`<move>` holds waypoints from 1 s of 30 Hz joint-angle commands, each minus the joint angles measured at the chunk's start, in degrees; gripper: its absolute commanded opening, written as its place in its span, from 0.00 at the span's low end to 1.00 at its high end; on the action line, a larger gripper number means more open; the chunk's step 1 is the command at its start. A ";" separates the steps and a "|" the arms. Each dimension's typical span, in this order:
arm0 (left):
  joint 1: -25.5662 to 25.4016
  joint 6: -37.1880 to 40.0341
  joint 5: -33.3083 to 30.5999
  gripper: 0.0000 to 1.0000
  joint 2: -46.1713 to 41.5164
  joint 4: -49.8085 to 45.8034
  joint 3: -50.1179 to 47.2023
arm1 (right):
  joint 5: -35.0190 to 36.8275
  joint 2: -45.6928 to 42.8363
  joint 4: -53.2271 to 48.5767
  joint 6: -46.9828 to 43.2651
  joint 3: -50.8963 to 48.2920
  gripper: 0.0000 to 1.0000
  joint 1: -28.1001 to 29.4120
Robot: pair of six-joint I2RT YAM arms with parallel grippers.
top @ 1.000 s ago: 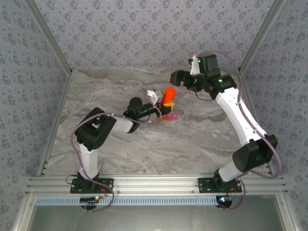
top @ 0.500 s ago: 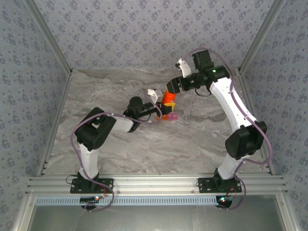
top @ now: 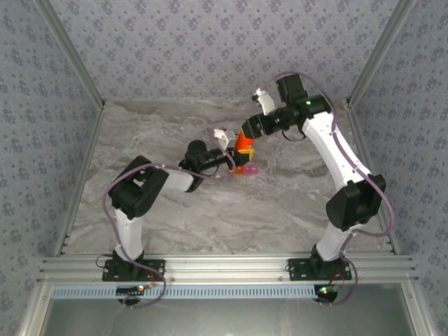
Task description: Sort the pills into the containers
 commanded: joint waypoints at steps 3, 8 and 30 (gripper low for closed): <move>0.22 -0.56 1.20 0.00 -0.33 4.24 1.20 | 0.61 1.48 -1.73 -0.86 2.41 0.63 0.26; 0.29 -0.63 1.08 0.00 -0.33 4.43 1.30 | 0.68 1.75 -2.04 -0.87 2.54 0.59 0.41; 0.32 -0.18 0.48 0.00 -0.75 4.72 0.83 | 6.10 2.94 -2.35 4.61 2.39 0.35 1.50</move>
